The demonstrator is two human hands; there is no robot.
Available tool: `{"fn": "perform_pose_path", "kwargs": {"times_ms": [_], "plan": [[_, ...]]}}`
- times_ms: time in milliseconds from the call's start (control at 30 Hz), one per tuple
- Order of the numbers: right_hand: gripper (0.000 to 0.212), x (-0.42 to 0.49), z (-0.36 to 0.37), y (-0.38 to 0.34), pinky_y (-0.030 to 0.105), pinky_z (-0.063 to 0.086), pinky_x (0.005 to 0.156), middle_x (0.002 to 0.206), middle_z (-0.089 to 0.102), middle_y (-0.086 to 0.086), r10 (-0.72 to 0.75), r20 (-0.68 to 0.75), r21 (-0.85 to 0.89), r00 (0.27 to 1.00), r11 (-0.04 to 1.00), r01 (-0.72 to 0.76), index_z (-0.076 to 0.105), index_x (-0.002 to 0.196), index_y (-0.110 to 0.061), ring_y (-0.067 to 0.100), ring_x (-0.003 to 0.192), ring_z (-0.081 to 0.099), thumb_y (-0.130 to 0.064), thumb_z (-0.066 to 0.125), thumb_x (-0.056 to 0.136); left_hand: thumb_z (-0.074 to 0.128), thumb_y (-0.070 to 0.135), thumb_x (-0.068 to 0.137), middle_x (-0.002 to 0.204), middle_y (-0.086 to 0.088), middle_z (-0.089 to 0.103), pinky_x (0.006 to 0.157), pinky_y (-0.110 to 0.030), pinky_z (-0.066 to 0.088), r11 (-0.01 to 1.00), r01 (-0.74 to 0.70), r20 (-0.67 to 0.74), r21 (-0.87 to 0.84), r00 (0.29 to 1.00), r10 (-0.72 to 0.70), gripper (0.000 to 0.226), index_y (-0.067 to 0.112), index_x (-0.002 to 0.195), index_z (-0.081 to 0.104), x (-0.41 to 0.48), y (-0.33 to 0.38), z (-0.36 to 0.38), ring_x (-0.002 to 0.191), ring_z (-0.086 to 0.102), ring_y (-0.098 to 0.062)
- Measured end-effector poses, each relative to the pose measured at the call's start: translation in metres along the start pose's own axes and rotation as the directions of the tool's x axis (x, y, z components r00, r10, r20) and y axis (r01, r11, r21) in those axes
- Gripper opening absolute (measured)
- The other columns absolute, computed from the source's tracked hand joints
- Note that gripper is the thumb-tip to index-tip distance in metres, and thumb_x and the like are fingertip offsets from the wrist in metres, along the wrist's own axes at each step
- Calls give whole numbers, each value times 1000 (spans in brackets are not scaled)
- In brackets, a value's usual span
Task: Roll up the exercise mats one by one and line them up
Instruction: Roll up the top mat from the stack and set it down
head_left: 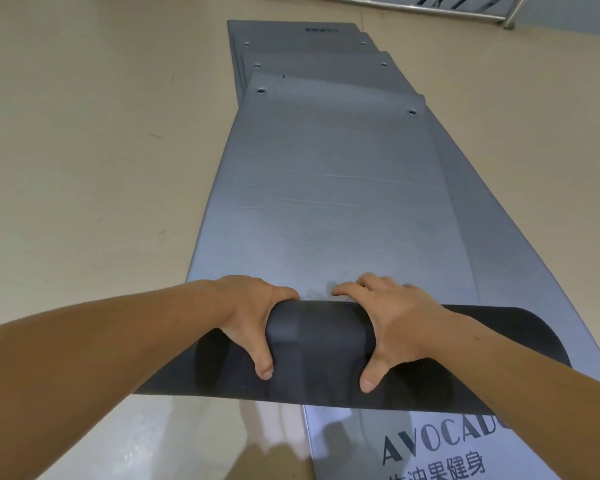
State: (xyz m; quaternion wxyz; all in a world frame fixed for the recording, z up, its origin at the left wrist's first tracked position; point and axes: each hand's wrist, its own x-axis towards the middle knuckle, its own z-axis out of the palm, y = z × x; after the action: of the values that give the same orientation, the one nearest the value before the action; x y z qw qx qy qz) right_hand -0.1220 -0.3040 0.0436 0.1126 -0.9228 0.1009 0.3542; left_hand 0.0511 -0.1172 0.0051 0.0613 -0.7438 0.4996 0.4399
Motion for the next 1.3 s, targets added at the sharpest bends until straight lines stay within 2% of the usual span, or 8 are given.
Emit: {"fn": "perform_pose_path", "kwargs": {"times_ms": [267,400,567,700,800,967,1133,1300], "plan": [[159,-9,53,-42,69,28,113,157,8,26,157,-107,-383,982,905,-186,-29,155,-14,52,145,19,-74,83,61,96,65,52,138,21,51,109,-42,48,1000,-5,-50,-14,999,4,118,52,152,33,-3,-4,-5,128,54,-15],[150,3,37,-25,59,40,107,149,26,17,93,-84,-331,992,937,-115,-15,157,-23,40,131,40,-72,84,57,81,82,55,144,11,44,101,-41,49,947,57,-302,318,952,44,122,41,157,29,-19,6,-6,127,48,-18],[139,16,-20,3,46,48,105,137,45,-9,61,37,-60,997,996,-59,10,151,-51,23,122,54,-78,90,40,59,58,93,129,9,53,88,-35,51,932,32,-491,360,856,160,56,38,144,50,-52,24,-2,110,52,-17],[133,21,-46,18,47,45,113,138,44,-20,62,115,193,991,978,-83,29,148,-55,20,132,49,-64,99,35,56,68,90,156,-10,35,110,-48,42,905,111,-487,411,866,115,94,25,162,14,-49,27,23,138,40,-33],[136,21,-52,15,48,45,112,139,35,-17,86,29,161,996,983,-89,30,150,-52,19,134,41,-67,98,34,68,58,90,166,-22,5,123,-60,23,842,218,-465,494,884,44,119,13,161,-15,-34,20,43,151,15,-46],[115,7,-48,-7,41,48,100,139,44,-12,117,-121,-76,986,989,-126,31,150,-47,19,127,46,-73,89,54,77,52,76,148,-14,32,103,-51,40,859,192,-511,475,854,91,114,18,157,3,-16,3,41,129,38,-36],[144,11,-13,-25,63,30,116,158,22,8,236,-172,-243,956,931,-273,-6,160,-34,37,147,25,-80,81,55,78,60,60,135,2,46,96,-43,49,910,117,-467,398,879,91,111,34,150,18,-13,-10,6,114,52,-23],[119,14,-7,-19,56,40,106,139,37,6,203,-258,-234,945,935,-265,9,152,-35,31,127,44,-70,76,60,77,61,66,127,2,52,92,-44,50,911,105,-435,399,896,87,100,33,148,26,-18,-1,-4,106,54,-24]]}}
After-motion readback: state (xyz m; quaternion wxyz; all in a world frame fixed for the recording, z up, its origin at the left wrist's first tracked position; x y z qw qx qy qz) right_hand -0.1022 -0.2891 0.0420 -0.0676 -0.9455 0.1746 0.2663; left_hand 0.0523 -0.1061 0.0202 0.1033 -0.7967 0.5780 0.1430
